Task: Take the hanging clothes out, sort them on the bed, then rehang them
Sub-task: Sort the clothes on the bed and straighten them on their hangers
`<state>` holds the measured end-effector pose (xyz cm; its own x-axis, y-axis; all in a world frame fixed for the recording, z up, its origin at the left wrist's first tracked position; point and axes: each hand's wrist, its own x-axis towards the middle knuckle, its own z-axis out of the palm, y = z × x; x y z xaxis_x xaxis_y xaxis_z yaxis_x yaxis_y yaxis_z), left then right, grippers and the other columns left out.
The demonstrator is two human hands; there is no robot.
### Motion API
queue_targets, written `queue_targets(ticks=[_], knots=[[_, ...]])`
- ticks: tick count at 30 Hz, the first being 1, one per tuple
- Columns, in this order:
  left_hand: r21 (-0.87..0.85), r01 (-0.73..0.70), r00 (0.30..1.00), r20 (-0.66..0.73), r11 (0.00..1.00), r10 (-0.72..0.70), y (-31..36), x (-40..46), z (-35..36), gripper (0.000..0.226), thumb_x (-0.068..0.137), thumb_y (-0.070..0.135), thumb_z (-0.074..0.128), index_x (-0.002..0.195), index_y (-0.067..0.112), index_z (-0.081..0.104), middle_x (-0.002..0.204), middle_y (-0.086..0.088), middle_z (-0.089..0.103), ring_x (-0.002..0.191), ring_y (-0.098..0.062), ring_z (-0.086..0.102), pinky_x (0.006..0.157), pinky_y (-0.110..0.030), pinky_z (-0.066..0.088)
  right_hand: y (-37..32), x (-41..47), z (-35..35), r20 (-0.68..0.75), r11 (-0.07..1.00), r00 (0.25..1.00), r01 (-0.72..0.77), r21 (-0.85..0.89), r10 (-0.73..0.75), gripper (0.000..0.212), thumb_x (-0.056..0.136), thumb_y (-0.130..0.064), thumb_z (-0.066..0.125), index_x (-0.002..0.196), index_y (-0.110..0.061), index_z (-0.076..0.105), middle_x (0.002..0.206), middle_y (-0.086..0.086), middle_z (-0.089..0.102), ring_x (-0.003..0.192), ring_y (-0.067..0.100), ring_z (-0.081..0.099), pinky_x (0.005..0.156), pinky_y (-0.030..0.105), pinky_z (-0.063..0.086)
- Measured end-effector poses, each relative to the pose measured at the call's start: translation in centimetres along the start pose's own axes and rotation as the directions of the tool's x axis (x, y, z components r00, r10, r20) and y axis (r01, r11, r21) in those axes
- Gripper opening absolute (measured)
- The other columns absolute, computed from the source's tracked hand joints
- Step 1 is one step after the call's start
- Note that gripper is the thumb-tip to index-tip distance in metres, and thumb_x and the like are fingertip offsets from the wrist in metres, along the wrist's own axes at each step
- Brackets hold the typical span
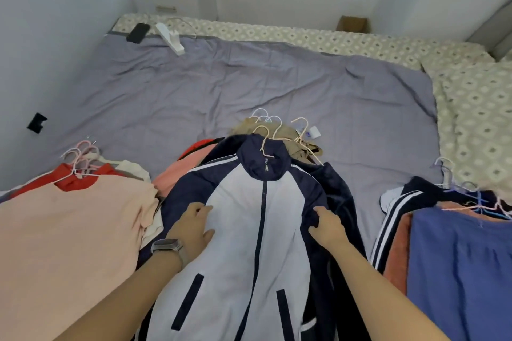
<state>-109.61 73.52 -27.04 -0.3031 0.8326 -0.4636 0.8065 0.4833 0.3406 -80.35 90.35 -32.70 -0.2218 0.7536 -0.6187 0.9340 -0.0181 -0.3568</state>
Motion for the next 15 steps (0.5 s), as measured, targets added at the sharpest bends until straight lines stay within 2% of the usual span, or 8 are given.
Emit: queue_targets(ticks=[2,5,7,9,12,13,15], knots=[[-0.01,0.027,1.0,-0.002,1.0,-0.027,0.8,1.7,0.2,0.059,0.089,0.032,0.056,0.141,0.017,0.033,0.141,-0.001,0.029,0.121,-0.018,0.044,0.099,-0.033,0.042,0.2,2.7,-0.6,0.021,0.998,1.0,-0.002,-0.067,0.004,0.068,0.085,-0.02,0.065,0.144,-0.014,0.032,0.142,0.008,0.043,0.129,0.03,0.041,0.1,0.042,0.044],[-0.01,0.102,0.993,0.068,0.995,-0.101,1.1,3.7,0.7,0.067,0.088,0.038,0.057,0.144,0.017,0.027,0.144,-0.003,0.029,0.129,-0.019,0.037,0.105,-0.031,0.036,-0.2,6.7,-1.0,0.028,0.995,1.0,0.001,-0.099,0.001,0.075,0.084,-0.022,0.066,0.147,-0.012,0.026,0.145,0.009,0.039,0.133,0.034,0.035,0.102,0.045,0.041],[0.008,0.151,0.985,0.09,0.989,-0.151,0.9,4.2,1.2,0.077,0.082,0.046,0.063,0.144,0.02,0.027,0.148,-0.001,0.026,0.134,-0.021,0.029,0.109,-0.033,0.031,-0.9,9.1,-1.0,-0.006,0.995,0.999,0.036,-0.09,-0.037,0.077,0.08,-0.023,0.068,0.146,-0.012,0.028,0.143,0.01,0.041,0.129,0.036,0.039,0.1,0.047,0.043],[-0.001,0.178,0.982,0.06,0.984,-0.178,0.7,4.2,1.6,0.087,0.073,0.051,0.07,0.144,0.024,0.028,0.151,0.001,0.02,0.138,-0.021,0.021,0.111,-0.034,0.028,-1.8,11.5,-1.0,-0.041,0.993,0.997,0.065,-0.103,-0.069,0.079,0.077,-0.023,0.07,0.144,-0.012,0.029,0.139,0.011,0.046,0.125,0.037,0.044,0.096,0.049,0.046],[-0.042,0.191,0.981,0.015,0.981,-0.191,0.1,3.5,2.1,0.091,0.067,0.051,0.074,0.143,0.028,0.03,0.152,0.004,0.015,0.14,-0.019,0.016,0.112,-0.033,0.026,-3.0,14.5,-0.6,0.015,0.996,0.999,0.044,-0.083,-0.042,0.086,0.079,-0.023,0.07,0.149,-0.011,0.021,0.141,0.013,0.045,0.13,0.037,0.041,0.101,0.049,0.043],[-0.062,0.199,0.98,0.004,0.978,-0.199,-0.1,3.2,2.3,0.09,0.068,0.05,0.074,0.142,0.027,0.03,0.152,0.004,0.015,0.14,-0.019,0.016,0.112,-0.032,0.026,-3.1,15.2,-0.5,0.033,0.996,0.999,0.038,-0.079,-0.035,0.084,0.08,-0.026,0.07,0.148,-0.011,0.023,0.139,0.014,0.046,0.13,0.037,0.041,0.101,0.048,0.043],[-0.088,0.214,0.977,-0.001,0.973,-0.215,-0.6,2.5,2.6,0.086,0.071,0.048,0.073,0.142,0.025,0.03,0.15,0.004,0.017,0.139,-0.019,0.017,0.113,-0.031,0.025,-3.0,16.1,0.1,0.007,0.991,0.998,0.063,-0.121,-0.062,0.063,0.081,-0.036,0.066,0.134,-0.014,0.043,0.126,0.012,0.056,0.122,0.038,0.047,0.096,0.047,0.046]])
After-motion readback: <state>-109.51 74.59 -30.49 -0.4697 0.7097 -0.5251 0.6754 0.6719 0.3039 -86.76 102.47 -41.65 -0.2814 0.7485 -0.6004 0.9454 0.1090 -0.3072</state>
